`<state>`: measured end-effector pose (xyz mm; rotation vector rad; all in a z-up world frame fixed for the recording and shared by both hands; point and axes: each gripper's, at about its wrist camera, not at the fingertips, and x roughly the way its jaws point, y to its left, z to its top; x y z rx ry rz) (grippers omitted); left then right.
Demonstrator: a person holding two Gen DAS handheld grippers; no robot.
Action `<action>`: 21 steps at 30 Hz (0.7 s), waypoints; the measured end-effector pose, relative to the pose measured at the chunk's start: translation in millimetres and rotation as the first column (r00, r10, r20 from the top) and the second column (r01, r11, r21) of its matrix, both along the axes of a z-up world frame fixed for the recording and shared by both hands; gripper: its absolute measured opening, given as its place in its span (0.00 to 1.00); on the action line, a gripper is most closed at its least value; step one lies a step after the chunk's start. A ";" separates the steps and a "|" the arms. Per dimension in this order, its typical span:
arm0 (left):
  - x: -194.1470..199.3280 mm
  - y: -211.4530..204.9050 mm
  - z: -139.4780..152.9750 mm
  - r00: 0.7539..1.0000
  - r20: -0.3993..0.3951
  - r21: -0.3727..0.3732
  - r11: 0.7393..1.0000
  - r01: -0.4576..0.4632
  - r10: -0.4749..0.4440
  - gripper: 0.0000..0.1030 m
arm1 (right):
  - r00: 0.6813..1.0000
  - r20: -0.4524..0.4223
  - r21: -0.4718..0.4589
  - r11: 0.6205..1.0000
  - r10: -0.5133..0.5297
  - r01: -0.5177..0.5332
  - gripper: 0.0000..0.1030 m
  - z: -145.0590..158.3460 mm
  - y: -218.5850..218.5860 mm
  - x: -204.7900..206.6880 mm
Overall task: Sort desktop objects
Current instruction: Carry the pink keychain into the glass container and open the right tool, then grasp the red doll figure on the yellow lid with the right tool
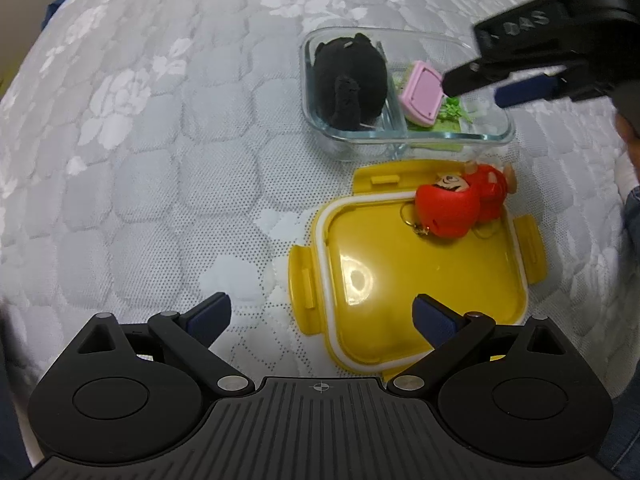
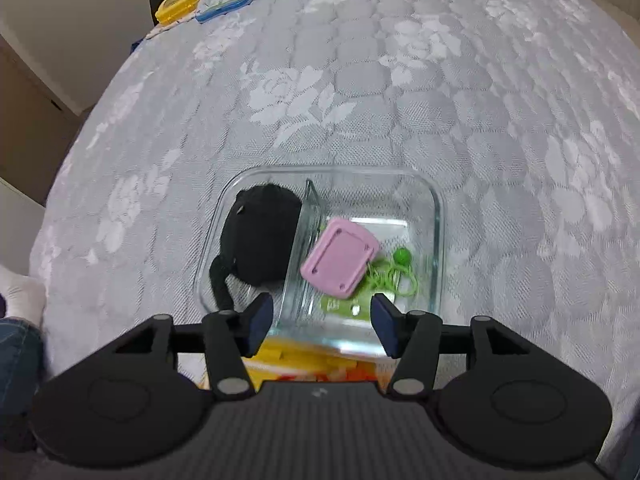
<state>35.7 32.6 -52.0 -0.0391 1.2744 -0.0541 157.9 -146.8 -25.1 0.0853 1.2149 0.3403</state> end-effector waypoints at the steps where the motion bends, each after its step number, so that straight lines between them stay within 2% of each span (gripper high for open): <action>1: 0.6 -1.0 0.0 1.000 0.000 0.001 1.000 0.003 -0.003 0.97 | 1.000 -0.011 0.013 1.000 -0.005 0.006 0.58 0.1 -4.7 -4.0; 5: 3.8 -6.4 -2.1 1.000 -0.002 0.012 1.000 0.016 -0.016 0.97 | 0.997 -0.077 0.055 0.998 -0.021 0.025 0.61 -7.5 -25.1 -21.6; 10: 4.6 -11.0 -7.0 1.000 -0.012 0.030 0.999 0.028 -0.028 0.97 | 0.983 -0.176 0.059 0.996 -0.053 0.064 0.60 -29.5 -42.3 -36.7; 13: 4.3 -10.6 -10.4 0.999 -0.021 0.036 0.999 0.025 -0.024 0.97 | 0.955 -0.273 0.101 0.984 -0.114 0.146 0.60 -46.8 -52.1 -39.1; 17: 3.7 -10.4 -12.0 0.999 -0.024 0.038 0.999 0.026 -0.025 0.97 | 0.889 -0.399 0.194 0.927 -0.224 0.321 0.61 -64.8 -66.6 -36.8; 21: 3.0 -11.6 -9.1 0.999 -0.011 0.040 0.999 0.035 -0.034 0.97 | 0.859 -0.423 0.212 0.891 -0.288 0.402 0.63 -70.5 -66.3 -30.5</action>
